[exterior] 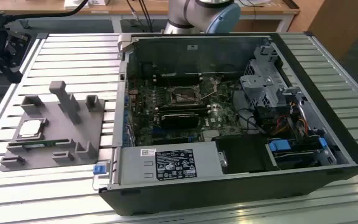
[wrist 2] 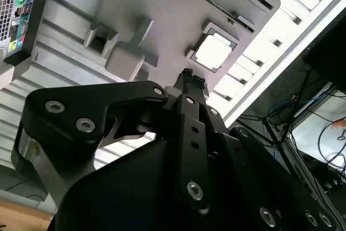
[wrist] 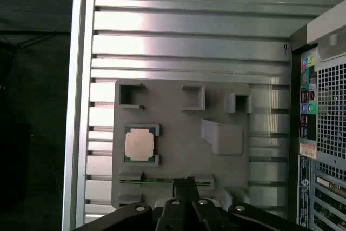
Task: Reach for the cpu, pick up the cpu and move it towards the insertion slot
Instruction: 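Pick up the cpu and move it towards the insertion slot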
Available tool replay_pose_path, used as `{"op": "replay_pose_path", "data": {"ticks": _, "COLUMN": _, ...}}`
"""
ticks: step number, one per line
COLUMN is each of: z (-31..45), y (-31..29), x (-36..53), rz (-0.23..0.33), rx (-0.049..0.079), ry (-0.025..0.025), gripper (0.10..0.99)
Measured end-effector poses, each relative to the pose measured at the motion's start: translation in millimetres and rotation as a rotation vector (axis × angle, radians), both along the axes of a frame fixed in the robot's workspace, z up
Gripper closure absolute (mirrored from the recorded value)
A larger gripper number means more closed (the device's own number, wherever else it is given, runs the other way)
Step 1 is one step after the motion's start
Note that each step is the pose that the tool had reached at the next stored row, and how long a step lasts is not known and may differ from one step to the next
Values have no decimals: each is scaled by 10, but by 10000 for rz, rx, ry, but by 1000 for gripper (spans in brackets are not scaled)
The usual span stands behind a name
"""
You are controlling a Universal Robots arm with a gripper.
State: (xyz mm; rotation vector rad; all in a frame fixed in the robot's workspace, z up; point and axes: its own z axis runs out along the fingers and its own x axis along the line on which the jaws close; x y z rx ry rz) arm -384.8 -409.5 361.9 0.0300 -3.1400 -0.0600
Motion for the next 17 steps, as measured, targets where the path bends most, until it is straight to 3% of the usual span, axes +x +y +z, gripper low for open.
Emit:
{"op": "replay_pose_path", "data": {"ticks": 7, "z": 0, "y": 0, "x": -16, "rz": -1, "rx": 0, "ry": 0, "gripper": 980}}
{"op": "replay_pose_path", "data": {"ticks": 17, "z": -5, "y": 0, "x": -114, "rz": 0, "rx": 1, "ry": -1, "gripper": 980}}
